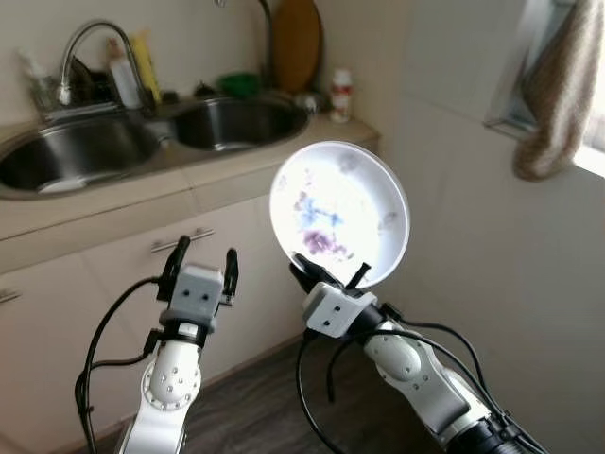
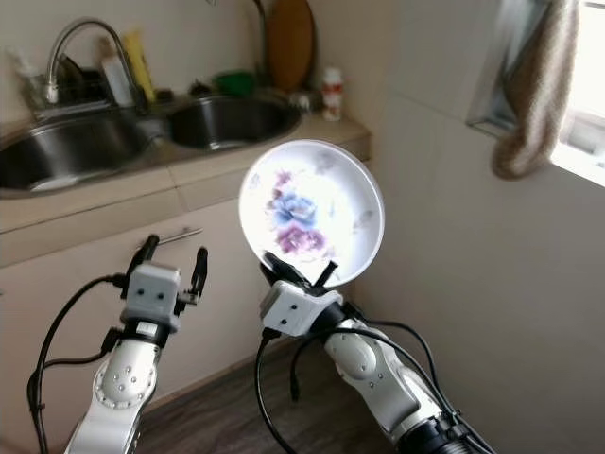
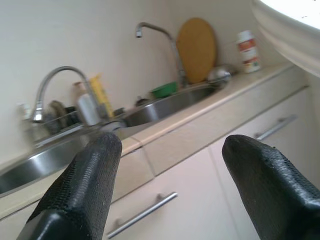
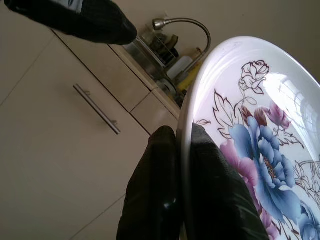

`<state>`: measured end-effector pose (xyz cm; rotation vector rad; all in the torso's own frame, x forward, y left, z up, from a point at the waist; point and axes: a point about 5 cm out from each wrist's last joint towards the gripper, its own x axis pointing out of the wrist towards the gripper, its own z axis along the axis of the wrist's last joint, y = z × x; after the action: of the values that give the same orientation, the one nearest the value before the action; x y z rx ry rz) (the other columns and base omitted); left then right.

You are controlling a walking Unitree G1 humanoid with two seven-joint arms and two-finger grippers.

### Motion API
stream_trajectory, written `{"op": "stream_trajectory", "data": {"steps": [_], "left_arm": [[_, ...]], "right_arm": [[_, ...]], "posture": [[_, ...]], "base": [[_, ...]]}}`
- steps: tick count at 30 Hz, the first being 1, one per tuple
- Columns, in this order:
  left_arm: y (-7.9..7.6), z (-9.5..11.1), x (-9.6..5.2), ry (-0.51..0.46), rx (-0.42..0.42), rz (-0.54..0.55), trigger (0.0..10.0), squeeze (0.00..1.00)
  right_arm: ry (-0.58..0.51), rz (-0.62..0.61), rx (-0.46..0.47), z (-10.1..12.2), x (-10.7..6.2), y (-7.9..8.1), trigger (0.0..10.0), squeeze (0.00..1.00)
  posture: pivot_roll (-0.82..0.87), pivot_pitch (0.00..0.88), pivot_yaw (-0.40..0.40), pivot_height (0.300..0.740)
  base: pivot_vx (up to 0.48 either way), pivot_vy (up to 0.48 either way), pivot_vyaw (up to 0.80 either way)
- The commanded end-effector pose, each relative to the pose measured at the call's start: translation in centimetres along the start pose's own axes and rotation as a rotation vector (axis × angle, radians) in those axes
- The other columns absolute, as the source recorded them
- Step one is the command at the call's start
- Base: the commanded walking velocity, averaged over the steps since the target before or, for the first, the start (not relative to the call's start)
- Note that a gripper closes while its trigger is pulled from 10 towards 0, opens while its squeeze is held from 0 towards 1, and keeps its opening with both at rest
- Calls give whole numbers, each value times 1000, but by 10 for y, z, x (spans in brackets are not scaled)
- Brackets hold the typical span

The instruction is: Kitchen organization

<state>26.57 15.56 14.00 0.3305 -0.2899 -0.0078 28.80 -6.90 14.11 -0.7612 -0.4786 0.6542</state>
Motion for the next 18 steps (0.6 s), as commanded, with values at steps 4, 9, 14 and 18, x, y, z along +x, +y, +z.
{"op": "stream_trajectory", "data": {"steps": [4, 9, 14, 18], "left_arm": [[-3, 6, 2, -12, -4, -5, 10000, 0], [-2, 9, 5, -21, -6, 1, 10000, 0], [-3, 12, 7, -31, -10, 3, 10000, 0], [-2, 13, 9, -37, -17, 7, 10000, 0]], "right_arm": [[-22, -24, -34, 3, 0, -12, 10000, 0], [-45, -74, -8, 6, 4, -22, 10000, 0], [-65, -106, -3, 9, 7, -30, 10000, 0], [-77, -104, -39, 11, 8, -31, 10000, 0]], "posture": [[-16, 0, 4, 740], [-20, 0, 7, 740], [-20, 0, 7, 740], [-21, 0, 6, 740]], "base": [[278, 0, 800], [279, 0, 800], [277, 0, 0], [280, 0, 0]]}}
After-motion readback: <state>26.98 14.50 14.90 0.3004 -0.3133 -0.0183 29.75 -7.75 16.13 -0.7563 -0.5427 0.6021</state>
